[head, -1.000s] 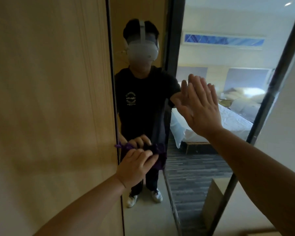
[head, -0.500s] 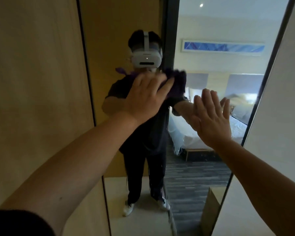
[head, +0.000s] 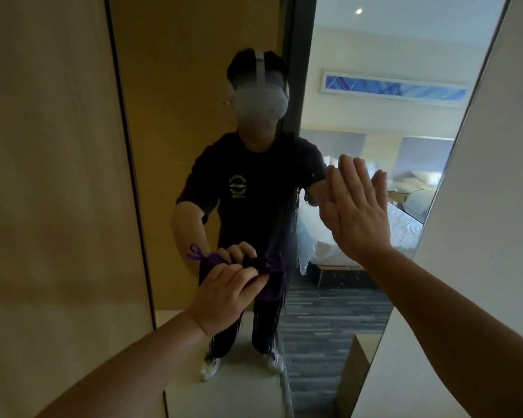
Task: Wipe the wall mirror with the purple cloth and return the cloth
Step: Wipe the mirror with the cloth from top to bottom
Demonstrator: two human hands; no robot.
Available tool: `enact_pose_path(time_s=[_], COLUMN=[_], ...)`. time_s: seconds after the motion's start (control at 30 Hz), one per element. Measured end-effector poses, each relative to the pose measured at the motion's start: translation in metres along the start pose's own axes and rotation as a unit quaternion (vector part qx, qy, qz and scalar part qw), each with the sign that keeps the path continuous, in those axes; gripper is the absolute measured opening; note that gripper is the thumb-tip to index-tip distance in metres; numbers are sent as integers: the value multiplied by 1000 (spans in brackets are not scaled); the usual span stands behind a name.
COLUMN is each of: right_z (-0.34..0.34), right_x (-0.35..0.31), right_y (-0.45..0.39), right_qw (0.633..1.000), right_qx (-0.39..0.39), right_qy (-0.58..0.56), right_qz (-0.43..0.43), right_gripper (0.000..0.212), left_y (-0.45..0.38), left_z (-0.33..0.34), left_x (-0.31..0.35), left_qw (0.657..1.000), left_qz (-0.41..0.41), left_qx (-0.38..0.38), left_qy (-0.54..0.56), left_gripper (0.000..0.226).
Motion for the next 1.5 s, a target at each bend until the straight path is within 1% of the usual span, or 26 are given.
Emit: enact_pose_path(time_s=[0.07, 0.1, 0.17, 0.23, 0.33, 0.37, 0.47, 0.57, 0.6, 0.67, 0.73, 0.8, 0.87, 0.93, 1.0, 1.13, 1.17, 1.2, 1.23, 1.3, 1.33, 1.4, 1.47, 1.5], right_z=[-9, -13, -14, -12, -9, -7, -4, -2, -2, -1, -2, -3, -2, 0, -2, -7, -8, -9, -10, -13, -15, -18, -20, -18], right_x=[13, 26, 55, 76, 82, 81, 85, 90, 90, 89, 87, 85, 85, 86, 87, 85, 85, 85, 86, 88, 89, 98, 110, 114], right_y=[9, 15, 25, 30, 28, 28, 30, 29, 29, 29, 30, 32, 31, 31, 30, 31, 32, 32, 33, 34, 36, 39, 45, 47], right_qw=[999, 997, 991, 985, 984, 985, 987, 990, 991, 992, 993, 994, 994, 993, 991, 990, 990, 990, 989, 987, 987, 986, 982, 981], right_qx=[-9, -15, -52, -93, -118, -118, -96, -68, -58, -40, -12, 2, -10, -42, -64, -88, -95, -102, -112, -130, -134, -133, -133, -135], right_qy=[-17, -16, 9, 40, 64, 65, 66, 64, 61, 56, 52, 49, 44, 49, 63, 64, 60, 58, 62, 79, 85, 82, 75, 78], right_qz=[43, 75, 125, 137, 115, 111, 111, 106, 104, 103, 101, 98, 98, 99, 98, 91, 88, 81, 71, 46, 39, 63, 107, 115], right_gripper=[56, 58, 62, 64, 65, 65, 64, 65, 65, 65, 65, 64, 64, 64, 64, 62, 61, 60, 59, 58, 57, 60, 64, 65], left_y=[-19, -36, -85, -143, -234, -259, -299, -277, -260, -220, -169, -112, -60, -29, -23, -36, -47, -64, -86, -143, -176, -238, -293, -317], left_z=[-11, -21, -48, -76, -108, -112, -99, -84, -77, -55, -21, 15, 43, 60, 65, 53, 44, 34, 21, -8, -29, -66, -84, -90], left_x=[-9, -17, -40, -64, -95, -101, -94, -66, -55, -28, 4, 44, 78, 97, 99, 96, 93, 85, 71, 30, 14, -8, -32, -38], left_qw=[1000, 999, 995, 988, 976, 976, 982, 981, 981, 985, 993, 997, 995, 992, 992, 994, 995, 996, 996, 985, 983, 983, 979, 979], left_qz=[-10, -22, -55, -69, -79, -81, -68, -23, -6, 5, 15, 48, 87, 102, 98, 76, 65, 35, -15, -127, -139, -103, -95, -94], left_qx=[2, 19, 81, 141, 201, 203, 153, 149, 153, 135, 85, 22, -30, -65, -77, -75, -65, -49, -24, 26, 70, 149, 182, 179], left_qy=[15, 17, 18, 12, -15, -26, -92, -121, -120, -106, -75, -50, -34, -24, -14, 23, 41, 62, 82, 113, 102, 39, -11, -26], left_gripper=[42, 45, 45, 43, 41, 40, 37, 34, 32, 34, 37, 40, 40, 39, 38, 37, 36, 35, 31, 24, 28, 37, 38, 37])
Point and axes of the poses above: each hand's wrist, its own y-axis away from the middle knuckle, its own z-axis out of the palm, x = y × z, the point moved 9 cm from there along -y, towards the middle knuckle, and after that the axes turned 5 degrees about -x, right-handed, at the moved point
